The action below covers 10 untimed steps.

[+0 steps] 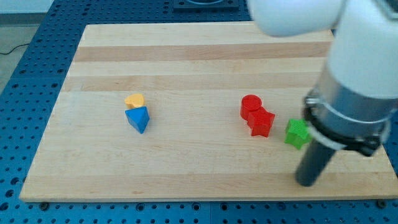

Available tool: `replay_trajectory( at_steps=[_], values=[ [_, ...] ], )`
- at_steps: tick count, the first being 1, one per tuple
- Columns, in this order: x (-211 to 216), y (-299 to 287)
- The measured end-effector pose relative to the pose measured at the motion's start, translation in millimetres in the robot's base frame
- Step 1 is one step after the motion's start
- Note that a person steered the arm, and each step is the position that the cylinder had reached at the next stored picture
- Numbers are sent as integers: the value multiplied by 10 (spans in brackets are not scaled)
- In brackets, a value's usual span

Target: Push the green circle into green star

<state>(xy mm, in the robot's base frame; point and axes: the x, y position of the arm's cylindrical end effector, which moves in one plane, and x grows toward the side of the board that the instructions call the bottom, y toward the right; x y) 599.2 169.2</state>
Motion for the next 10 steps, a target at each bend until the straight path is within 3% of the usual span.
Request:
replay_trajectory(
  at_steps=[2, 3, 5, 7, 8, 10],
  values=[
    [-61, 790],
    [-384, 970],
    [-847, 1022],
    [-855, 327],
    [-855, 277],
    [-823, 992]
  ],
)
